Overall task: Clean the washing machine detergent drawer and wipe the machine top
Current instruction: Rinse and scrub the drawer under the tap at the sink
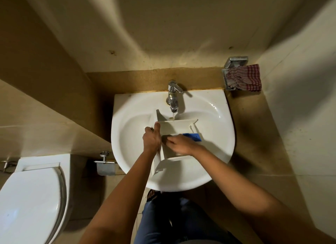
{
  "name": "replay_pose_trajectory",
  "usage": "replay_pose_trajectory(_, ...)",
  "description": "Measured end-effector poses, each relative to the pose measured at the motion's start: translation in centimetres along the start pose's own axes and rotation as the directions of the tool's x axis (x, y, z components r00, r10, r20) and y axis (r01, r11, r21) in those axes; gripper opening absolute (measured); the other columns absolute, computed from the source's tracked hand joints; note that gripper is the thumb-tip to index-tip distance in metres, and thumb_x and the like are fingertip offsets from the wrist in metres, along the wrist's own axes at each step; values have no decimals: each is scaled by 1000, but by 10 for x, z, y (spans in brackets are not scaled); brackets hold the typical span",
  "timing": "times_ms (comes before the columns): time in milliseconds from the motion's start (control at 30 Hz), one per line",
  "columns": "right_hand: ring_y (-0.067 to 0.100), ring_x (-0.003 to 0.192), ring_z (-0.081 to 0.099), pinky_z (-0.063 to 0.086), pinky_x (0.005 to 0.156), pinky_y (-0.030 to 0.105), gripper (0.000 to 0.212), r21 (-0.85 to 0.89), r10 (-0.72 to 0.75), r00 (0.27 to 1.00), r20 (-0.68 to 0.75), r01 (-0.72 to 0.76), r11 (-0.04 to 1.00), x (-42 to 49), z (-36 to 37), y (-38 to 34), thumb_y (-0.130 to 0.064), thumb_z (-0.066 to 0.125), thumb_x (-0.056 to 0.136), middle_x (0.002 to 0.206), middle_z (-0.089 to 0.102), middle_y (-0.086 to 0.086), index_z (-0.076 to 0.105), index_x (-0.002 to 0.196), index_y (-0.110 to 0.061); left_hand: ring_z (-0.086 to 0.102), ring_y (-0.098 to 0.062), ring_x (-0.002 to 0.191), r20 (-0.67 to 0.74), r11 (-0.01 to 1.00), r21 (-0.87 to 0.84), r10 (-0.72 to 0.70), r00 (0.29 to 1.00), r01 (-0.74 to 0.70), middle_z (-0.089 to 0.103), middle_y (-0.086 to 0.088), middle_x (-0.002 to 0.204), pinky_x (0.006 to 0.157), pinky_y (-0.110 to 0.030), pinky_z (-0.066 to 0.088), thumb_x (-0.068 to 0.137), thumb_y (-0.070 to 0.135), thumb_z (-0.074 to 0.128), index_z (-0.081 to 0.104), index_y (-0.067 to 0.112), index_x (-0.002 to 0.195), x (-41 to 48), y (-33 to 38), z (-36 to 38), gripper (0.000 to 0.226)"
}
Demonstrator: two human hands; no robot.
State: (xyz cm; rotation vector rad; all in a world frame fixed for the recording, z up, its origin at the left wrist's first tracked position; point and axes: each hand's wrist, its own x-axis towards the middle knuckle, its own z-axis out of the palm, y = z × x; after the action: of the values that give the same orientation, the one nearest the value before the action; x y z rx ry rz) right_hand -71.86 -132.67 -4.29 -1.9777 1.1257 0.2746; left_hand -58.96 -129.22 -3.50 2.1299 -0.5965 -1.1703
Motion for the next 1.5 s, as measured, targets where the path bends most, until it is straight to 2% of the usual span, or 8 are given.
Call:
replay_pose_trajectory(133, 19, 68, 61, 54, 67, 34, 20, 417, 115, 958, -262, 4, 909, 19, -30, 14, -16, 51, 91, 73, 66, 6, 65, 79, -11, 47, -28, 93, 10, 1000, 18, 0, 1000, 0, 51, -11, 103, 80, -31, 33, 101, 48, 36, 48, -1, 116, -1, 0, 0, 53)
replay_pose_trajectory(233, 19, 71, 61, 55, 67, 23, 18, 970, 418, 905, -77, -29, 240, 41, -46, 8, -8, 50, 95, 71, 64, 8, 60, 80, -6, 47, -28, 92, 12, 1000, 20, -2, 1000, 2, 51, -10, 102, 80, -31, 33, 101, 48, 36, 48, -1, 116, -1, 0, 0, 52)
replay_pose_trajectory(333, 22, 78, 61, 52, 86, 31, 26, 966, 380, 910, 167, -74, -247, 54, -50, 1, -8, 41, 100, 77, 65, 13, 56, 82, 2, 46, -28, 92, 13, 1000, 31, 2, 1000, -3, 51, -11, 102, 80, -31, 33, 101, 48, 36, 48, -2, 116, 0, 0, 0, 54)
replay_pose_trajectory(567, 22, 74, 56, 55, 47, 24, 23, 841, 316, 917, 242, -36, -540, 66, -50, -7, -1, 36, 100, 78, 58, 15, 54, 87, 5, 46, -27, 92, 0, 999, 42, 13, 1000, -13, 51, -10, 102, 81, -30, 33, 102, 48, 35, 48, -2, 118, 0, -2, 1, 53)
replay_pose_trajectory(733, 17, 64, 57, 50, 45, 19, 23, 923, 294, 924, 245, -130, -363, 59, -47, 2, -2, 37, 100, 72, 57, 9, 53, 84, -2, 46, -27, 93, 4, 999, 50, 8, 1000, -8, 54, -14, 108, 81, -31, 34, 102, 48, 35, 48, -2, 119, 1, 0, 1, 54)
replay_pose_trajectory(833, 11, 57, 57, 47, 51, 20, 23, 891, 200, 969, 148, -218, 398, 43, -28, 1, -8, 40, 100, 69, 59, 5, 54, 82, -10, 50, -31, 98, 0, 999, 37, 8, 1000, -8, 57, -20, 116, 81, -31, 34, 101, 47, 36, 48, -3, 118, 3, -1, 2, 54)
replay_pose_trajectory(933, 16, 96, 54, 42, 83, 29, 29, 211, 9, 984, 180, -48, 976, 25, -21, 7, -36, 37, 102, 110, 61, 4, 61, 103, -20, 52, -33, 102, 2, 1000, 16, -2, 1000, 2, 57, -20, 116, 81, -31, 34, 101, 46, 38, 48, -3, 116, 3, 0, 2, 53)
replay_pose_trajectory(1500, 18, 71, 53, 34, 55, 27, 33, -168, 18, 990, 143, 7, 986, 20, -33, 13, -47, 58, 88, 67, 52, -4, 57, 66, -23, 52, -33, 103, -19, 998, 43, 47, 999, -47, 54, -14, 105, 79, -30, 33, 102, 44, 37, 50, -4, 117, -3, 1, 3, 52)
